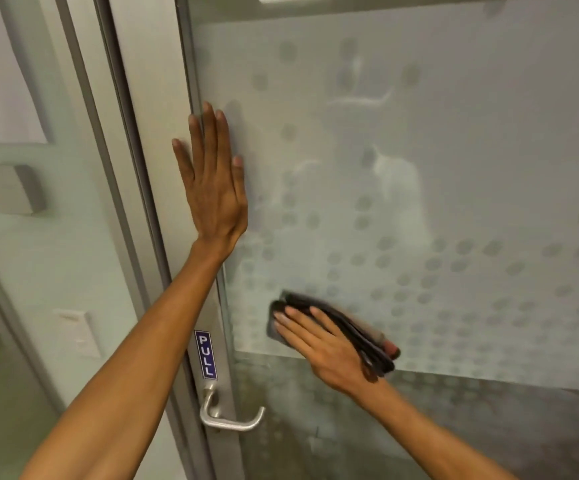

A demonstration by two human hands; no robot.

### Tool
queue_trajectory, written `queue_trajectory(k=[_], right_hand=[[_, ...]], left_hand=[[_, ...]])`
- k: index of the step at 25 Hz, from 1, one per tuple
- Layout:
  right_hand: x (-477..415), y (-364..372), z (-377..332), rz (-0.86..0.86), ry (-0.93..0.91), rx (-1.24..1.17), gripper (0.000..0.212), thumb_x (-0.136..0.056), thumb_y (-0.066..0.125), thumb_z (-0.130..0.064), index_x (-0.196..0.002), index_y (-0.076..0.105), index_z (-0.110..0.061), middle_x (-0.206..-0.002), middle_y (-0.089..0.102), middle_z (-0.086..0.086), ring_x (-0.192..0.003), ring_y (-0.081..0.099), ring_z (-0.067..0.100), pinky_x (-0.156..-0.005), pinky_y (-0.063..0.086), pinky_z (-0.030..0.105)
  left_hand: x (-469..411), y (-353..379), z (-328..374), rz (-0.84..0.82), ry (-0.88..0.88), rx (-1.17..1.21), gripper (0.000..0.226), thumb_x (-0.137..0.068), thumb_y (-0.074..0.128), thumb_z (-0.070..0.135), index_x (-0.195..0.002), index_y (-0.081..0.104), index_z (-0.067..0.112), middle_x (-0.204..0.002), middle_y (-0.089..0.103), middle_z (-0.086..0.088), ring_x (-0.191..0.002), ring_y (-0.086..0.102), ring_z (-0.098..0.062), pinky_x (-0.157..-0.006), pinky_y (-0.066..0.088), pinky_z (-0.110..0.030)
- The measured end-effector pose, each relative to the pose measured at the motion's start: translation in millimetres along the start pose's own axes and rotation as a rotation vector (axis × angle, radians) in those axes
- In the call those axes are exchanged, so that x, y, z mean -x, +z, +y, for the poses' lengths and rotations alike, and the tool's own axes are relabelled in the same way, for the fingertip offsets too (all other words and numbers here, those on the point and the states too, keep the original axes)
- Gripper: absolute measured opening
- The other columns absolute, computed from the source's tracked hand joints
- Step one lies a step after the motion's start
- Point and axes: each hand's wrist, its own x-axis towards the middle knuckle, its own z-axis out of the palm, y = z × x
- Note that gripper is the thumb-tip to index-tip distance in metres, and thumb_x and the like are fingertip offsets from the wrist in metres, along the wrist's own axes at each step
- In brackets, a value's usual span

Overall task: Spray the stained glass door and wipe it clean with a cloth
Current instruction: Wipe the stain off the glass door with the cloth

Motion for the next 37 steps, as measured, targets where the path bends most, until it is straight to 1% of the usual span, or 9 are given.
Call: queue_trajectory(k=[2, 5, 9, 11, 15, 22, 27, 32, 37], right_hand=[[51.0, -1.9, 18.5, -0.045, 0.017, 0.051, 0.068, -0.087, 0.041, 0.004, -0.152, 0.039, -0.015, -0.157, 0.041, 0.000, -0.156, 0.009, 0.016, -0.127, 0.005, 0.041], [79.7, -24.4, 63.9, 0.080, 0.365, 0.052, 0.083, -0.084, 0.043, 0.008, -0.159, 0.022, -0.022, -0.166, 0.021, -0.006, -0.155, 0.012, 0.015, -0.125, 0.007, 0.050], [-1.5, -47.8, 80.7, 0.374, 0.762, -0.076, 0.078, -0.076, 0.049, 0.014, -0.151, 0.039, -0.007, -0.163, 0.023, 0.005, -0.154, 0.014, 0.024, -0.124, 0.005, 0.055], [-53.0, -47.4, 63.6, 0.380, 0.709, -0.102, 0.072, -0.079, 0.049, 0.010, -0.149, 0.043, -0.006, -0.160, 0.027, 0.007, -0.153, 0.014, 0.024, -0.125, 0.004, 0.050], [-92.0, -9.3, -5.7, 0.217, 0.252, -0.130, 0.071, -0.076, 0.047, 0.003, -0.146, 0.050, -0.010, -0.157, 0.039, 0.003, -0.148, 0.031, 0.019, -0.127, 0.004, 0.041], [17.2, 49.5, -74.8, -0.234, -0.310, -0.106, 0.053, -0.099, 0.024, 0.006, -0.139, 0.057, -0.006, -0.150, 0.051, 0.006, -0.141, 0.047, 0.019, -0.127, 0.000, 0.036], [127.5, 3.7, 30.8, -0.177, -0.042, -0.046, 0.058, -0.101, 0.018, 0.003, -0.140, 0.057, -0.015, -0.154, 0.043, -0.001, -0.148, 0.034, 0.017, -0.126, 0.009, 0.042], [62.4, -38.6, 94.0, 0.203, 0.480, -0.018, 0.068, -0.083, 0.041, 0.014, -0.145, 0.050, -0.013, -0.156, 0.036, 0.004, -0.154, 0.016, 0.018, -0.124, 0.008, 0.053], [-49.6, -26.7, 32.9, 0.277, 0.411, -0.205, 0.070, -0.079, 0.053, 0.005, -0.146, 0.050, -0.014, -0.157, 0.039, 0.001, -0.149, 0.028, 0.018, -0.126, 0.002, 0.044]], left_hand=[[1.0, -0.6, -0.5, -0.013, 0.015, -0.013, 0.055, -0.110, 0.026, 0.023, -0.160, 0.022, 0.001, -0.168, 0.022, -0.022, -0.157, 0.017, -0.040, -0.128, 0.007, -0.056], [3.3, -0.1, 0.6, -0.004, 0.024, -0.016, 0.055, -0.110, 0.024, 0.024, -0.160, 0.024, 0.000, -0.168, 0.024, -0.022, -0.157, 0.020, -0.039, -0.129, 0.009, -0.054], [3.2, 0.5, 0.2, 0.004, 0.025, -0.010, 0.054, -0.110, 0.027, 0.021, -0.159, 0.026, 0.001, -0.167, 0.025, -0.021, -0.157, 0.021, -0.038, -0.129, 0.011, -0.053], [2.9, 0.9, -1.5, 0.010, 0.035, -0.009, 0.053, -0.109, 0.029, 0.020, -0.159, 0.027, 0.000, -0.167, 0.026, -0.021, -0.157, 0.022, -0.038, -0.129, 0.010, -0.053], [2.0, 3.6, -3.8, 0.006, 0.052, -0.037, 0.054, -0.109, 0.027, 0.022, -0.158, 0.028, -0.001, -0.166, 0.027, -0.022, -0.156, 0.023, -0.039, -0.129, 0.012, -0.055], [1.2, 4.1, -6.6, 0.037, 0.073, -0.014, 0.054, -0.107, 0.026, 0.020, -0.154, 0.034, -0.005, -0.162, 0.033, -0.027, -0.153, 0.028, -0.045, -0.127, 0.013, -0.059], [3.0, 0.6, 0.4, 0.028, 0.048, -0.027, 0.055, -0.107, 0.025, 0.021, -0.155, 0.032, -0.006, -0.163, 0.032, -0.028, -0.153, 0.026, -0.044, -0.127, 0.011, -0.058], [6.8, 2.2, 5.8, 0.008, 0.082, 0.011, 0.053, -0.108, 0.025, 0.016, -0.156, 0.030, -0.006, -0.163, 0.030, -0.028, -0.154, 0.026, -0.042, -0.128, 0.010, -0.051], [7.5, 2.9, 4.9, 0.031, 0.098, 0.075, 0.050, -0.108, 0.032, 0.008, -0.154, 0.030, -0.011, -0.161, 0.030, -0.033, -0.152, 0.027, -0.045, -0.128, 0.009, -0.047]])
